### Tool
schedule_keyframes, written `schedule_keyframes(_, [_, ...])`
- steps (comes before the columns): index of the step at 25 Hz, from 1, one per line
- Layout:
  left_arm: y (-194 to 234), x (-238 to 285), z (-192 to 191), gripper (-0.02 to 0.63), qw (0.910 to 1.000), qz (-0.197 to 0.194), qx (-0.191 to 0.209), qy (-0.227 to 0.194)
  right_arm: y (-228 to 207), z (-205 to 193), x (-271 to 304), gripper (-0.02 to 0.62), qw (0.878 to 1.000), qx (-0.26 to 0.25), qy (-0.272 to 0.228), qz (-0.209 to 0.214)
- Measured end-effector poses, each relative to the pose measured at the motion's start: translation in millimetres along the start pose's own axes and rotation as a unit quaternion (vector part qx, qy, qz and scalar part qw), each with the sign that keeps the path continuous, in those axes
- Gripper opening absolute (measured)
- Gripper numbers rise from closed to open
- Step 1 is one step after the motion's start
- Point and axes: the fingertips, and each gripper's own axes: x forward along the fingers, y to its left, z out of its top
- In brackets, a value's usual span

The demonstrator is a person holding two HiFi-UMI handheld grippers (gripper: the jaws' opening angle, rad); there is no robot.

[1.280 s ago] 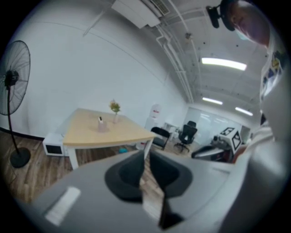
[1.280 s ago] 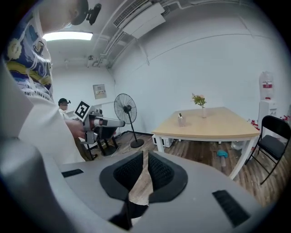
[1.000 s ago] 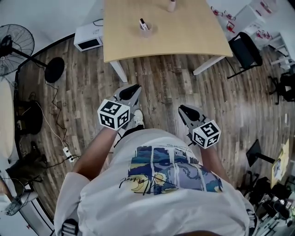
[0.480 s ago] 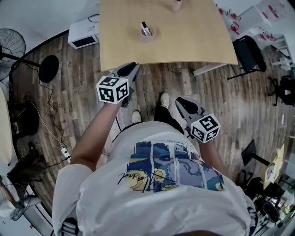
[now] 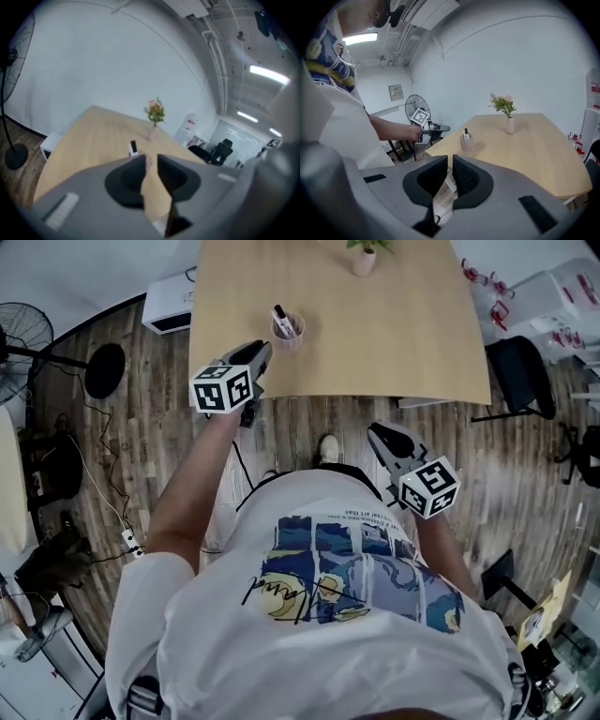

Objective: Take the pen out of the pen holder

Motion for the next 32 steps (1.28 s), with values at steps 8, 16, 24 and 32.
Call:
schedule_keyframes(8, [38.6, 62.9, 6.0, 0.101, 0.9983, 0.055, 0.003, 0.019, -76.1, -2.0, -14.0, 0.029, 1.000, 0.007, 0.019, 0.002])
schedule_keyframes(16, [59.0, 93.7, 5.4, 0.114, 0.9972, 0.067, -0.010, 0.031, -124.3, 2.1, -20.4, 0.029, 1.000, 0.005, 0.030, 0.008])
schedule_keyframes(24, [63.1, 106.2, 5.6, 0.084, 0.9974, 0.063, -0.016, 0.031, -144.4, 3.2, -21.0, 0.026, 0.999, 0.005, 0.031, 0.011])
schedule_keyframes(32, [62.6, 102.8, 8.3, 0.048, 0.9973, 0.069, -0.007, 0.025, -148.7, 3.8, -20.8, 0.025, 1.000, 0.006, 0.027, 0.013])
